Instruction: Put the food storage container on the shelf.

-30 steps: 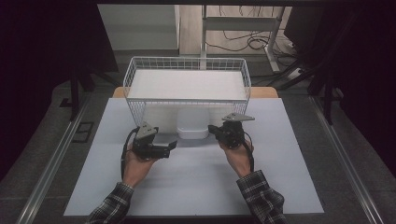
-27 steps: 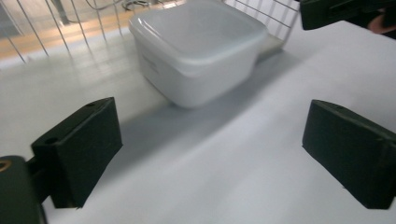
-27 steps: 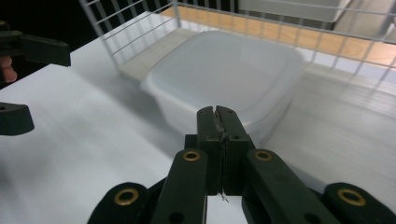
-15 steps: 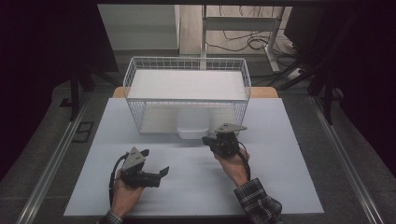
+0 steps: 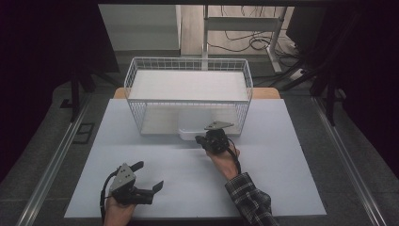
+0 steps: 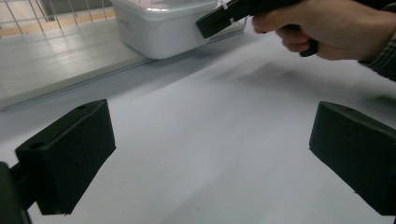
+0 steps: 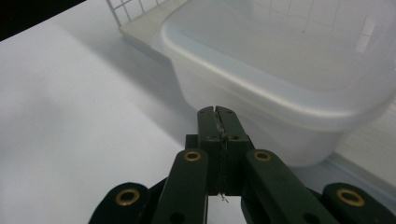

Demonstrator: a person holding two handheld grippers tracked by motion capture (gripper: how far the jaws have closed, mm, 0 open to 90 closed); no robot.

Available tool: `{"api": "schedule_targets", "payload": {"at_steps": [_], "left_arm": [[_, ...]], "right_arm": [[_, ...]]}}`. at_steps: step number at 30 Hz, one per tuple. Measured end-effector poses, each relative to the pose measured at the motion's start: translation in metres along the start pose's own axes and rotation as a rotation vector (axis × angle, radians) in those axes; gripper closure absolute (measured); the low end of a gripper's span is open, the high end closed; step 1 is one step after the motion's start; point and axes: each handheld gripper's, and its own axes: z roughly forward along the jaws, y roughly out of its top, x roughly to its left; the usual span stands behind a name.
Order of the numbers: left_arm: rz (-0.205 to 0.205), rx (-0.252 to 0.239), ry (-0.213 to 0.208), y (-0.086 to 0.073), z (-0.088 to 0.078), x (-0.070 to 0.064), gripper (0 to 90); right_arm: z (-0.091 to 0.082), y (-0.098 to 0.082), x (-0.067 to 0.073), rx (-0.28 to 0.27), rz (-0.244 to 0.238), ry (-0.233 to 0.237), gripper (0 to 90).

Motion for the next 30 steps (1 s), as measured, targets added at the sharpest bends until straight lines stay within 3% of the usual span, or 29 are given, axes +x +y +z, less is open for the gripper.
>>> {"api": "schedule_targets", "payload": {"at_steps": [8,30], "left_arm": [[0.04,0.041,0.009,-0.002,0.006,-0.004,2.2],[0.04,0.045,0.01,-0.003,0.008,0.0,2.2]], "right_arm": [[0.013,0.009,-0.003,0.004,0.002,-0.019,89.0],[0.034,0.028,-0.022,0.021,0.024,-0.072,88.9]]}}
